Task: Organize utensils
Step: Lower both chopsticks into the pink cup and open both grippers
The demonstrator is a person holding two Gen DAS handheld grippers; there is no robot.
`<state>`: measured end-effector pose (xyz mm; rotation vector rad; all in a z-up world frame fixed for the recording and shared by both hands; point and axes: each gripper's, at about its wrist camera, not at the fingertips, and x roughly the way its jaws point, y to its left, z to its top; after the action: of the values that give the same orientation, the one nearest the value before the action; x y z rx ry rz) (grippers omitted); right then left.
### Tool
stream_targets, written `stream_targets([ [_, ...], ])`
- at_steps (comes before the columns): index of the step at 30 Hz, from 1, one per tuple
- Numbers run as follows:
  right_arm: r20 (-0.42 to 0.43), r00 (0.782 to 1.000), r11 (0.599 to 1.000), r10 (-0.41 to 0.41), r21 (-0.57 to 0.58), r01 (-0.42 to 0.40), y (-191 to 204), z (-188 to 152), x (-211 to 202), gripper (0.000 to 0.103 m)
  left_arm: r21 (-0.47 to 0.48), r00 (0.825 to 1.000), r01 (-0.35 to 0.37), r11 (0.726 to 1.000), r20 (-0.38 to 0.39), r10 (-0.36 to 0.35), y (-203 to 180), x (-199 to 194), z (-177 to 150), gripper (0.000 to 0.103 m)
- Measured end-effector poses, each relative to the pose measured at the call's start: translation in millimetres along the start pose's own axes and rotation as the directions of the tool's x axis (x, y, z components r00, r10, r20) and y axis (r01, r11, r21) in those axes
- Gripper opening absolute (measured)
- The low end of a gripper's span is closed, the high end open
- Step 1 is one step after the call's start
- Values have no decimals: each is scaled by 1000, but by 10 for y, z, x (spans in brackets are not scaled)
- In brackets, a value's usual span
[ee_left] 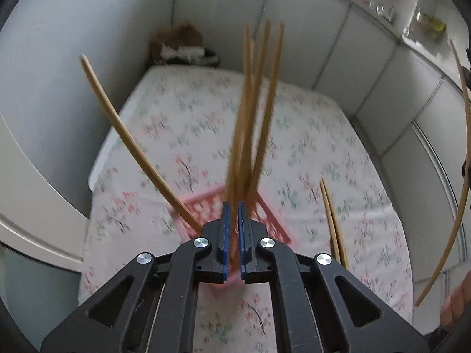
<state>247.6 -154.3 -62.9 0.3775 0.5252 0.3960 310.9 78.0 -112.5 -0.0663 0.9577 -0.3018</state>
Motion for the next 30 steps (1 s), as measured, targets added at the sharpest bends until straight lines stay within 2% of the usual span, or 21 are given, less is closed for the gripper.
stream_targets([
  [2, -2, 1000, 1000, 2, 3, -2, -4, 1, -1, 8, 32, 999, -17, 999, -34, 18, -49, 59, -39, 4],
  [4, -4, 1000, 1000, -1, 5, 1, -4, -5, -2, 8, 5, 995, -23, 1000, -93, 24, -20, 186, -31, 4],
  [6, -5, 1000, 1000, -4, 6, 4, -3, -8, -3, 8, -20, 989, 14, 1000, -150, -17, -2, 307, -39, 4],
  [8, -6, 1000, 1000, -5, 11, 5, -9, -5, -8, 8, -10, 988, 24, 1000, -151, -26, -44, 317, -45, 4],
  [11, -2, 1000, 1000, -3, 13, 3, -12, 2, -21, 8, -44, 985, 65, 997, -154, -71, -2, 288, -41, 4],
  [15, 4, 1000, 999, 13, 46, -13, -46, 1, 19, 8, -28, 991, 35, 999, -128, -38, 57, 169, -73, 4],
  [19, 43, 999, 997, -1, 81, -3, -6, 3, 161, 8, -50, 995, 75, 996, -57, -78, 90, -167, -41, 4],
  [23, 100, 995, 994, 22, 106, -32, 179, 22, 454, 8, -117, 995, 96, 988, 31, -93, 225, -503, -26, 16],
  [28, 216, 975, 987, 46, 139, -77, 407, -18, 884, 8, -188, 995, 71, 980, 84, -56, 411, -714, -1, 17],
  [30, 250, 968, 992, 12, 122, -44, 506, -79, 1095, 8, -231, 991, 94, 968, 112, -70, 497, -806, 24, 20],
])
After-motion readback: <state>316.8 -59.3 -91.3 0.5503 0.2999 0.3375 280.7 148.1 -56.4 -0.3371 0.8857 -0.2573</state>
